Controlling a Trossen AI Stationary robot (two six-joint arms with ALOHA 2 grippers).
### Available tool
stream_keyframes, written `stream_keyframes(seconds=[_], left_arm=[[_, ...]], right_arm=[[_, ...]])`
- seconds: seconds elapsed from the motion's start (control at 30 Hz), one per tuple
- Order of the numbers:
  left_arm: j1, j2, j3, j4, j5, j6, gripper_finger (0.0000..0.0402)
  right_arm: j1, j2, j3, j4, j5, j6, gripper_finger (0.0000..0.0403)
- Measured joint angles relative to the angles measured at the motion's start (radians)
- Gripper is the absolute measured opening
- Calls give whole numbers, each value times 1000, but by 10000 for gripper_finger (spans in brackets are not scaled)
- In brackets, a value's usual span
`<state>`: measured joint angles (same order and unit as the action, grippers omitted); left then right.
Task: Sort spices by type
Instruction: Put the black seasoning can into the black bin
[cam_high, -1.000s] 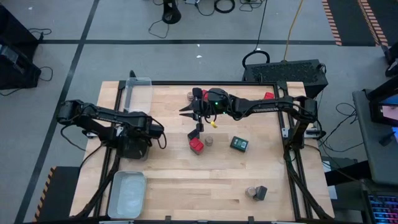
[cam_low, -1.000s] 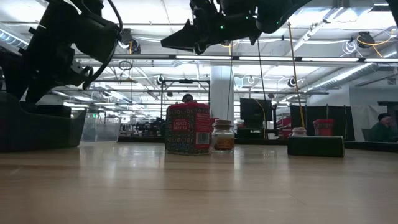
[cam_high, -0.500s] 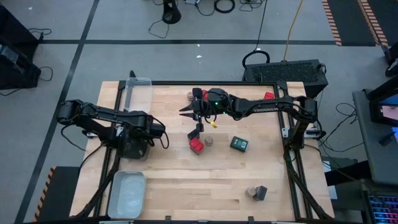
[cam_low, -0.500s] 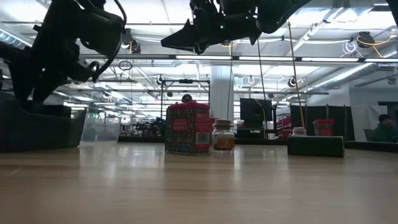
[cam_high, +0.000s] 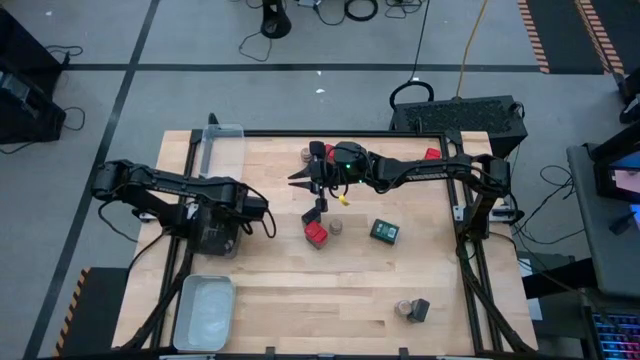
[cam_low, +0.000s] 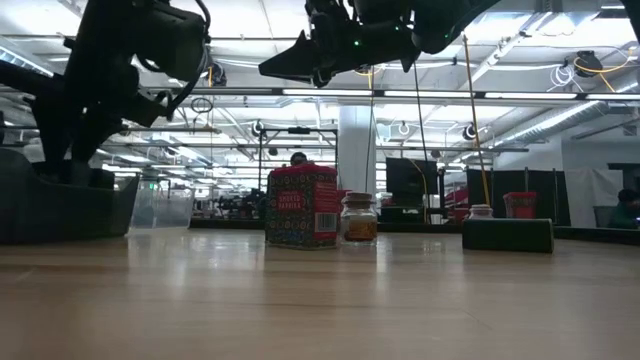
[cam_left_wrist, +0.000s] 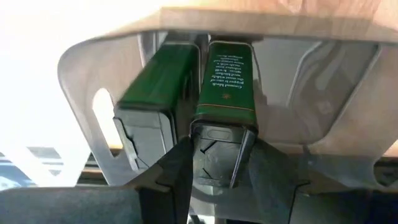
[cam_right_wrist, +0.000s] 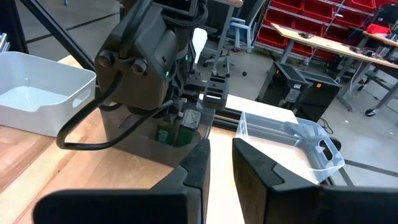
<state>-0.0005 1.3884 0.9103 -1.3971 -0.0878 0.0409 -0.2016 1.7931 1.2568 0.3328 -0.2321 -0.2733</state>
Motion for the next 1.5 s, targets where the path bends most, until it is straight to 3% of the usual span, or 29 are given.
stream_keyframes(seconds=[0.47,0.83,1.17,1.5], left_arm=[[0,0,0,4,-21,18,137],[0,0,0,28,-52,18,196],[0,0,2,-21,-19,18,203],[0,-25,140,-26,-12,18,203]], right_arm=[[0,0,0,-2,0,0,47],[0,0,0,-5,0,-3,47],[0,1,0,-8,0,-3,47],[0,1,0,-14,0,38,47]])
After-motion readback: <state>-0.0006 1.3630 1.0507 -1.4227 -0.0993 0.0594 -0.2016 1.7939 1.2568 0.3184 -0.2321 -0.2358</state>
